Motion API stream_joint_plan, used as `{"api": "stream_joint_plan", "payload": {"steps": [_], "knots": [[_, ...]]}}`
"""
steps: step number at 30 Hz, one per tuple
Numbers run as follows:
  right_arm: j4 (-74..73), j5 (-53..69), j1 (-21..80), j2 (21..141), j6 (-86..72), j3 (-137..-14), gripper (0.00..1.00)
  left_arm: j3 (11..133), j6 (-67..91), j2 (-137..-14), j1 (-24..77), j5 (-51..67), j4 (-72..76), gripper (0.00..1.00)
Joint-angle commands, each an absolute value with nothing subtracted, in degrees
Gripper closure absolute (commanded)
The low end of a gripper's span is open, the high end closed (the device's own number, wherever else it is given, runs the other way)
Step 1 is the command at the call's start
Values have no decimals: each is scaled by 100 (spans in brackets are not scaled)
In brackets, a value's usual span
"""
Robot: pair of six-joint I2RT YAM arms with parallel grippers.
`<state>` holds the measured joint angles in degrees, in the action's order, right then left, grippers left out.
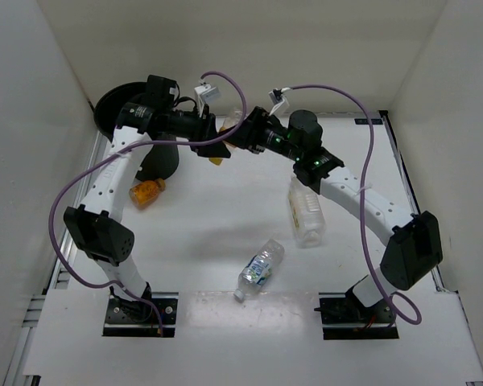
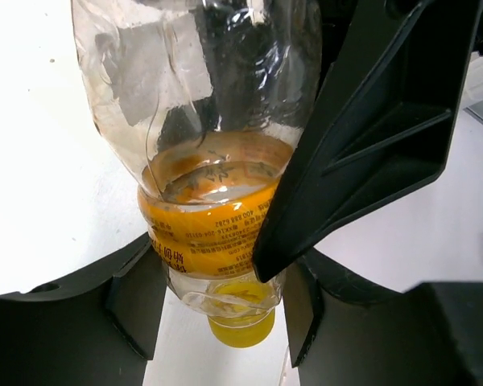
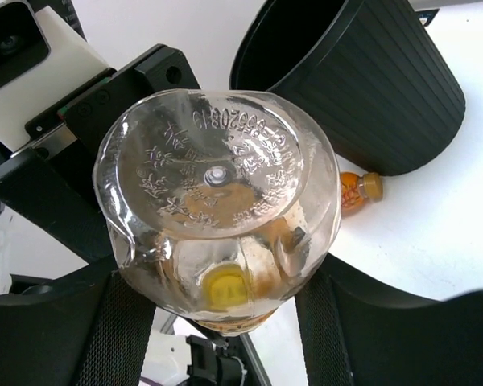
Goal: Put the plastic bottles in the bin
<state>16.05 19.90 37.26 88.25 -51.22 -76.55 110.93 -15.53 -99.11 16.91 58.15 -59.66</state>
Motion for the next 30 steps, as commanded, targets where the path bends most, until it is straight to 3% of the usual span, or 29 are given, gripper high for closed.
{"api": "stream_joint_plan", "payload": {"steps": [1, 2, 3, 11, 16, 23, 26, 28, 30], "knots": [[1671, 2196, 3674, 8841, -5002, -8286, 46, 11170, -1749, -9694, 1608, 5705, -6144, 89], [1452, 2258, 3674, 8842, -5001, -8375, 11, 11223, -1688, -9694, 1556, 5582, -6144, 89], [1294, 2259, 3613, 8842, -4940, -8463, 0, 11285, -1688, -9694, 1556, 5190, -6144, 89], [-745, 804, 3463, 8148, -3693, -9079, 0, 12408, -1020, -9879, 906, 2553, -5591, 89], [-1818, -210, 3463, 7647, -3086, -8817, 0, 12138, -1912, -9642, 1055, -621, -4196, 89], [-2004, -720, 3463, 7076, -3032, -8025, 0, 12122, -2311, -10520, 335, -1142, -4140, 85], [-2354, -1080, 3332, 7022, -3155, -7875, 0, 11988, -2216, -10591, 212, -1257, -4140, 66], [-2879, -1081, 3087, 7170, -3207, -7875, 0, 11840, -2145, -10652, 132, -1257, -4140, 46], [-3372, -1011, 2927, 7373, -3094, -8041, 0, 11761, -2083, -10652, 70, -1257, -4140, 33]]}}
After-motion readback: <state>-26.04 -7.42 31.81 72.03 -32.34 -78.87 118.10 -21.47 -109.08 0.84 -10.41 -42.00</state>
